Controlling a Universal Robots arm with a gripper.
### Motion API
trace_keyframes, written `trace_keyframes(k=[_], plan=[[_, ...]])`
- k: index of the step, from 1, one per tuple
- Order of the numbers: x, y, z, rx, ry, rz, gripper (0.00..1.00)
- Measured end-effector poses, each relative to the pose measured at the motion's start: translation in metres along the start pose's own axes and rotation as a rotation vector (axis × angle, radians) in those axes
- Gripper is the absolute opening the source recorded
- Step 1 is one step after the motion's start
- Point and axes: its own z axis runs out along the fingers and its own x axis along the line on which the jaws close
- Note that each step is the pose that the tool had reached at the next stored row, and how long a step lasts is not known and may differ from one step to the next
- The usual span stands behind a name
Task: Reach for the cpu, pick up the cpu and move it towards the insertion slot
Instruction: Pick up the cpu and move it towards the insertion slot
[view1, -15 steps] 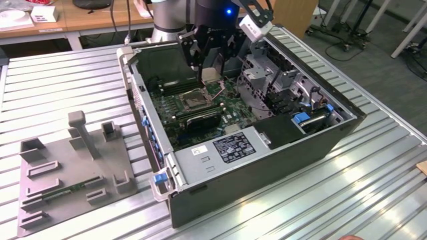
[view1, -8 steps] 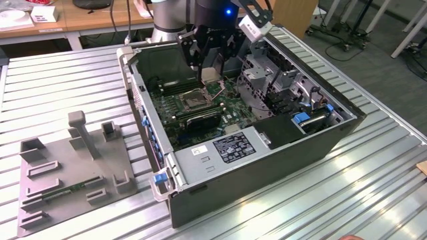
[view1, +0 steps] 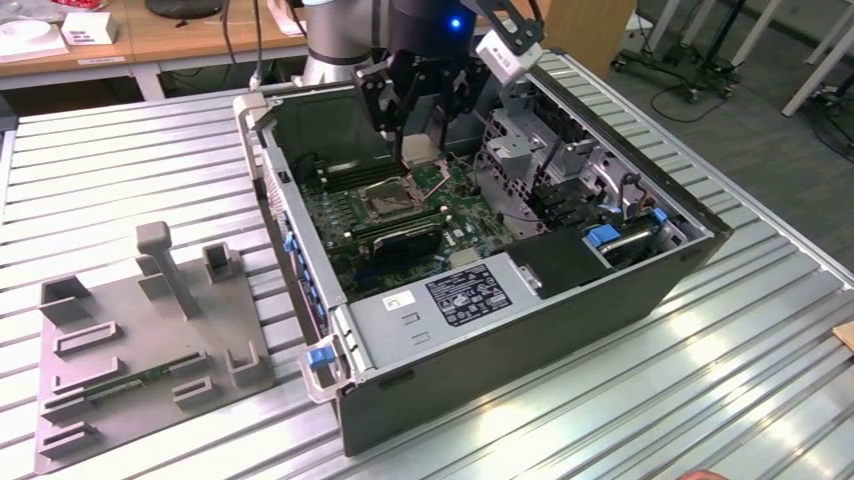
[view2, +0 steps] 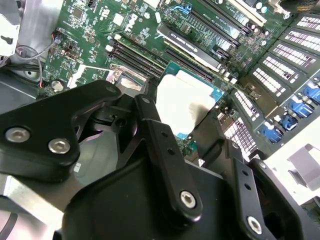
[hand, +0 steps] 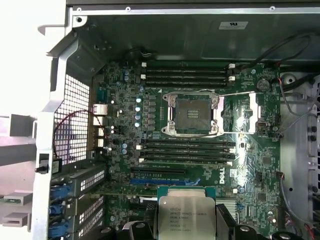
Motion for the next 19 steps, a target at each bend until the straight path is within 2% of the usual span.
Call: trace_keyframes(k=[12, 19], plan=[[-0.0002, 0.009, 0.0012, 0.0, 0.0, 0.0, 0.54], [-0.0002, 0.0097, 0.0012, 0.0, 0.0001, 0.0, 0.54]])
